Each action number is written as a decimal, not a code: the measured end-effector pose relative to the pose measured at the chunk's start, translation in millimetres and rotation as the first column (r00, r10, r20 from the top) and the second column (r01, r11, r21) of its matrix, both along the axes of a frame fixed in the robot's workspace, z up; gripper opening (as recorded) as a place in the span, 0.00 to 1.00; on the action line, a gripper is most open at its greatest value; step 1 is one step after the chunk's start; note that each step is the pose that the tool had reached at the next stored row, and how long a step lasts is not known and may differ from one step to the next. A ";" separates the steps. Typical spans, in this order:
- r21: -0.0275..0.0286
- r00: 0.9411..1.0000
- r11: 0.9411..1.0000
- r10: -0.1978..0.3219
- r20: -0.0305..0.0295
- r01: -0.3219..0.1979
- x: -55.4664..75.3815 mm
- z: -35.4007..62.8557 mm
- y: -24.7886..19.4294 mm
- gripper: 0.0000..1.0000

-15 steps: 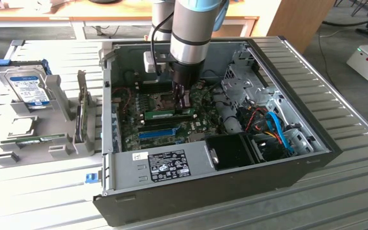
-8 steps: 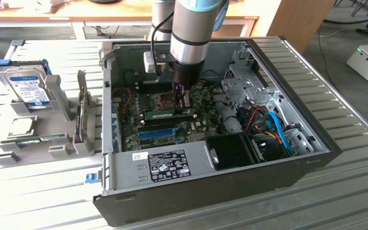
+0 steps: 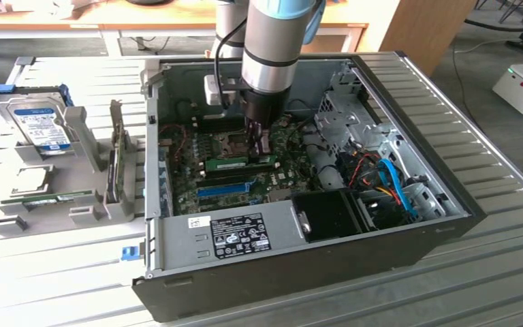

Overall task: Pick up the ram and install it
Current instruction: 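Insert the ram into the slot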

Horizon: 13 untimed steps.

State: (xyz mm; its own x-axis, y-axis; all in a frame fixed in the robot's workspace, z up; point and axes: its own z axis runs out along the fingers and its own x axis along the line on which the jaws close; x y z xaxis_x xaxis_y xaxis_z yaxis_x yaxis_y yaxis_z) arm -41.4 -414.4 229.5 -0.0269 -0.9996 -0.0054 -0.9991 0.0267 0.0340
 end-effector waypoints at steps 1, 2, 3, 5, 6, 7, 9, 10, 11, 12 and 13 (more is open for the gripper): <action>0.000 1.000 1.000 0.000 0.000 0.000 0.0 0.0 0.0 0.12; 0.000 1.000 1.000 0.000 0.000 0.000 0.0 0.0 0.0 0.12; 0.000 1.000 1.000 0.000 0.000 0.000 0.0 0.0 0.0 0.12; 0.000 1.000 1.000 0.000 0.000 0.000 0.0 -0.1 0.0 0.12; 0.000 1.000 1.000 0.000 0.000 0.000 0.0 -0.1 0.0 0.12; 0.000 1.000 1.000 0.000 0.000 0.000 0.0 -0.3 0.1 0.12; 0.000 1.000 1.000 0.000 0.000 0.000 0.0 -0.4 0.1 0.12; 0.000 1.000 1.000 0.000 0.000 0.000 0.0 -0.4 0.1 0.12; 0.000 1.000 1.000 0.000 0.000 0.000 0.0 -0.4 0.1 0.12; 0.000 1.000 1.000 0.000 0.000 0.000 0.0 -0.4 0.1 0.12; 0.000 1.000 1.000 0.000 0.000 0.000 0.0 -0.5 0.2 0.12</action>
State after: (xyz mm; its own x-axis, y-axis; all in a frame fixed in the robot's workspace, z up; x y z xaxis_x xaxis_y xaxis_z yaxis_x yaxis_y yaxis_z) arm -41.4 -414.2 229.0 -0.0269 -0.9996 -0.0057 -0.9991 0.0267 0.0340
